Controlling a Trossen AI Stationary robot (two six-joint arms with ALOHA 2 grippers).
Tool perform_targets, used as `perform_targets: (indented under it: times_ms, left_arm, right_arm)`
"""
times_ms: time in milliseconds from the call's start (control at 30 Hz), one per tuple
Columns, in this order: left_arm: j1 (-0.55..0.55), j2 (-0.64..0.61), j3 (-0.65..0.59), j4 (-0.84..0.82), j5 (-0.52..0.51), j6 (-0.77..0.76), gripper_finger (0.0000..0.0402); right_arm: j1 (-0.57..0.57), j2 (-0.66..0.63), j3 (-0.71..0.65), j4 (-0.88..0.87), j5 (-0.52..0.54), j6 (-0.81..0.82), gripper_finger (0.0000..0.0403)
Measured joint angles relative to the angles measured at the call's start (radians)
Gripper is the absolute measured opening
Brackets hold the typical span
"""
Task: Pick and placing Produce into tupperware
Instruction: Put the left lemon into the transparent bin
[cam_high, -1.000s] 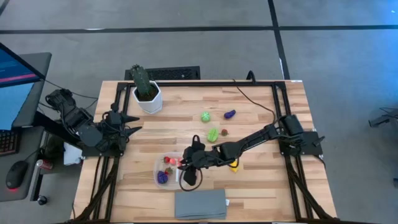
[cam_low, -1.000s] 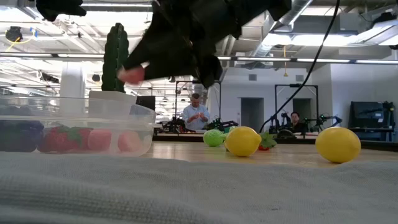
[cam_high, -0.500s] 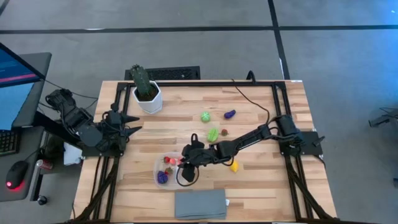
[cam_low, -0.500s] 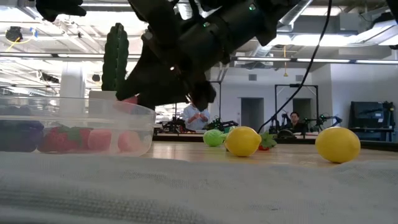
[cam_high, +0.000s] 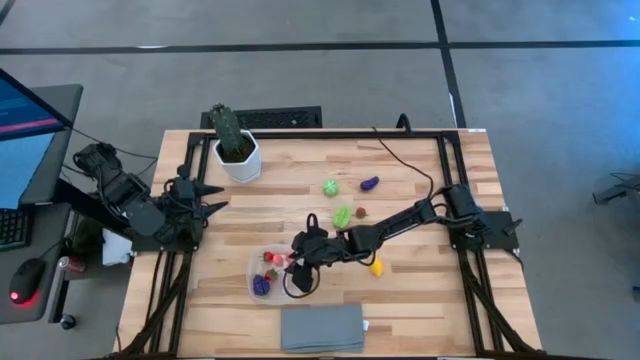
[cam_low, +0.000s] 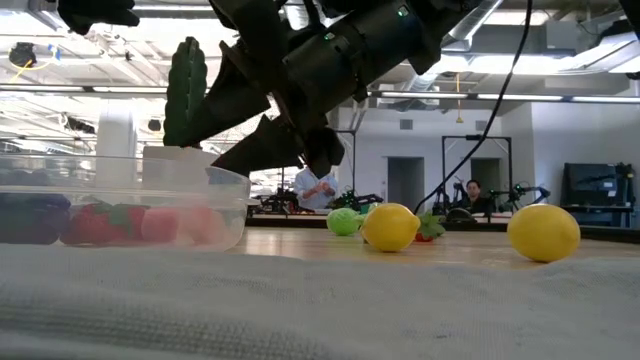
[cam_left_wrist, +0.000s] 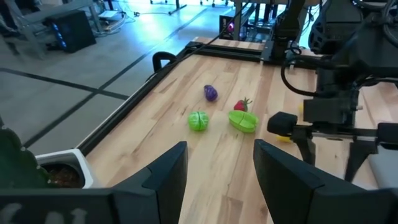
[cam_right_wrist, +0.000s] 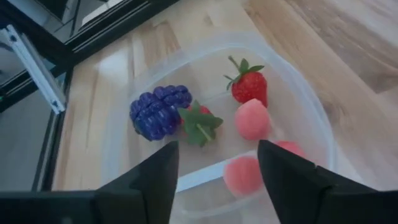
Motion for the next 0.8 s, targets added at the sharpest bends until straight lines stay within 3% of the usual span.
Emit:
perform_targets:
  times_ms: [233,567,800]
  left_arm:
    - [0.0,0.0,0.0,-0.018,-0.001,-0.008,0.0174]
    - [0.0,0.0,0.0,-0.017,-0.033,-0.007,0.0174]
    - [0.0,0.0,0.0,-0.017,-0.033,-0.007,0.0174]
  right_arm:
    - [0.003,-0.047,0.002,0.004,0.008,-0.019,0.0259]
    - [0.013,-0.212,-0.009,-0.496,0.133,-0.053,0.0253]
    - [0.04,-0.241,-0.018,-0.677,0.208,0.042,0.0253]
